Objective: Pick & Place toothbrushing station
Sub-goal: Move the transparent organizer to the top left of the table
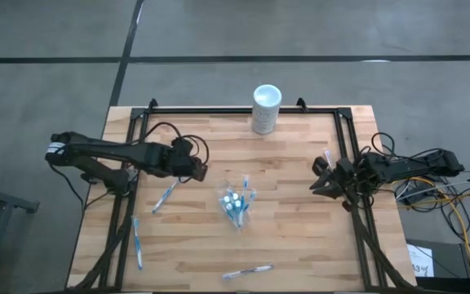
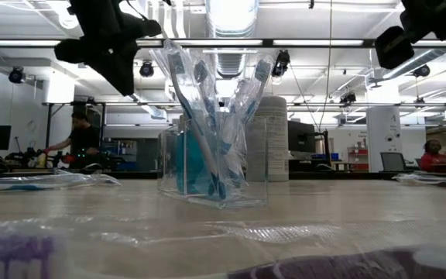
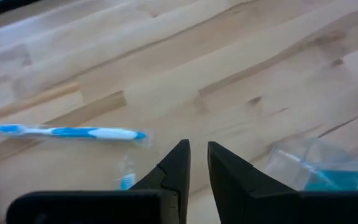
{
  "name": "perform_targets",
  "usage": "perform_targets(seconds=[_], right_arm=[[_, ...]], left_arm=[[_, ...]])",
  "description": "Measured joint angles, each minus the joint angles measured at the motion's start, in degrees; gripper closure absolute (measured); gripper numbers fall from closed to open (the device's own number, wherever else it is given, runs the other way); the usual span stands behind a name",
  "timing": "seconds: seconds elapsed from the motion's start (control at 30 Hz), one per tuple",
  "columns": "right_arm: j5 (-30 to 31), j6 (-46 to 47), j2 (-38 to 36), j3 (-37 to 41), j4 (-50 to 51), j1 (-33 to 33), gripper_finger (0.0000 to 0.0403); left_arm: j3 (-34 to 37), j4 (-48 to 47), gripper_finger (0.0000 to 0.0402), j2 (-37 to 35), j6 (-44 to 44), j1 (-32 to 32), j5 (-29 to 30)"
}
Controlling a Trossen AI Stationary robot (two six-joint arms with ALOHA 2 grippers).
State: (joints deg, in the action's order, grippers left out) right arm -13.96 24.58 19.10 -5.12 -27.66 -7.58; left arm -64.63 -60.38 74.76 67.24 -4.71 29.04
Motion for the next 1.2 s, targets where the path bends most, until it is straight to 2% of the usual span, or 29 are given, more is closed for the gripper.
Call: perform_targets(seconds=[0.1,0.3,0.4,0.6,0.7,0.9,1.2], right_arm=[[0.0,1.9,-0.1,0.2,0.0,0.0,0.0335],[0.0,2.0,0.1,1.2,0.0,0.0,0.0335],[0.0,2.0,0.1,2.1,0.0,0.0,0.0335],[0.0,1.8,0.2,2.9,1.6,0.0,0.0335],[0.0,1.8,0.2,2.9,2.3,0.0,0.0335],[0.0,1.8,0.2,2.9,2.3,0.0,0.0335],[0.0,1.8,0.2,2.9,2.3,0.0,0.0335]], left_arm=[[1.5,5.2,0.0342,0.0,-2.4,0.0,-0.7],[6.8,24.0,0.0342,0.0,-13.0,0.1,-7.2],[8.2,29.1,0.0342,0.0,-16.8,0.2,-8.6],[8.6,27.7,0.0342,0.0,-16.4,0.8,-12.0],[8.7,27.9,0.0342,0.0,-15.6,0.8,-12.1],[8.7,28.0,0.0342,0.0,-21.0,0.9,-12.1],[8.1,28.3,0.0342,0.0,-22.0,0.9,-12.1]])
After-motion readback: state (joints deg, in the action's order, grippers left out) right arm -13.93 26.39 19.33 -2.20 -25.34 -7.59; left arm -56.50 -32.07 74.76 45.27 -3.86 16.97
